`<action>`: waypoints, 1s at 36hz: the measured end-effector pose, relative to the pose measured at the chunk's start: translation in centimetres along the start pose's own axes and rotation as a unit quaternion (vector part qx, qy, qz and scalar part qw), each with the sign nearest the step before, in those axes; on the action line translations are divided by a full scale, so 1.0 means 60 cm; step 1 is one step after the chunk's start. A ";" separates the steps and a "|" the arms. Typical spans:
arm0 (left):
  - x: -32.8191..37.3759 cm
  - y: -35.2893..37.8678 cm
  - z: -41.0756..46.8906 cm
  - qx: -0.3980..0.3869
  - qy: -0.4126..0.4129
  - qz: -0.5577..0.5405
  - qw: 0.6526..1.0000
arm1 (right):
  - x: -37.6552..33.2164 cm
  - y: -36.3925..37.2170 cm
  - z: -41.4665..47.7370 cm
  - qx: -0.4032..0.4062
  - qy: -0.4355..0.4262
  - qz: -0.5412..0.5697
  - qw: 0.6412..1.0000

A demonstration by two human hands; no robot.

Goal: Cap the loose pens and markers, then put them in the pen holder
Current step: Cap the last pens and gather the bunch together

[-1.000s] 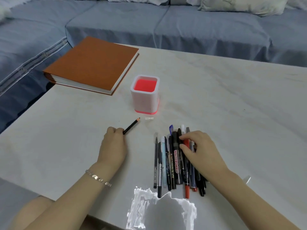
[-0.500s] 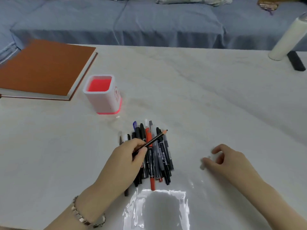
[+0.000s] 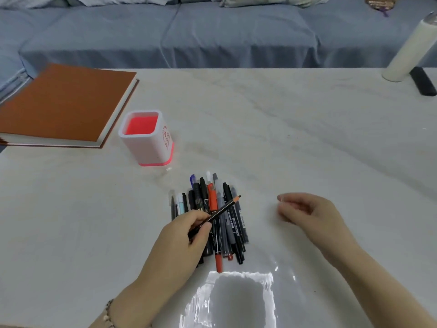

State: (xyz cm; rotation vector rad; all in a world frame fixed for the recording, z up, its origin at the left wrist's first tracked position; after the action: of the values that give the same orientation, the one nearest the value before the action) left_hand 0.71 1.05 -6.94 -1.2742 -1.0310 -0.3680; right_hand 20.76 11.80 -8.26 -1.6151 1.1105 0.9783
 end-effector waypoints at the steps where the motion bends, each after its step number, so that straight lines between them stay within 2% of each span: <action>1: 0.000 -0.002 -0.002 0.005 0.000 -0.008 1.000 | -0.004 0.002 -0.004 0.001 0.021 0.074 0.997; 4: 0.005 -0.006 -0.007 0.012 0.001 -0.030 0.999 | -0.017 0.018 -0.014 -0.017 0.063 0.237 0.969; 8: 0.013 -0.010 -0.015 0.014 -0.009 -0.067 0.998 | -0.035 0.040 -0.029 -0.041 0.078 0.308 0.947; 13: 0.022 -0.016 -0.021 0.017 0.001 -0.089 0.996 | -0.044 0.060 -0.046 -0.062 0.075 0.308 0.946; 23: 0.026 -0.022 -0.023 0.019 0.045 -0.059 0.997 | -0.052 0.071 -0.057 -0.072 0.054 0.282 0.955; 29: 0.032 -0.024 -0.022 0.026 0.075 -0.065 0.995 | -0.060 0.085 -0.065 -0.091 0.024 0.233 0.968; 34: 0.026 -0.028 -0.017 -0.001 0.020 -0.140 0.990 | -0.071 0.092 -0.067 -0.087 -0.012 0.232 0.969; 36: 0.020 -0.034 -0.004 -0.022 0.006 -0.133 0.991 | -0.077 0.096 -0.063 -0.090 -0.020 0.221 0.971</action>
State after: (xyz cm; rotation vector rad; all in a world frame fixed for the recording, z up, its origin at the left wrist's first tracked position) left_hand -0.03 0.57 -4.73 -1.1729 -1.1920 -0.6044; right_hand 14.36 8.23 -4.33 -1.5079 1.4228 1.4295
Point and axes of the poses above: each hand's wrist, its own z-axis towards the middle knuckle, its own y-axis out of the palm, x = y × z, the point moved 5 cm from there along z, towards the middle knuckle, and after that the axes turned 8 degrees about x, right-handed, at the moved point
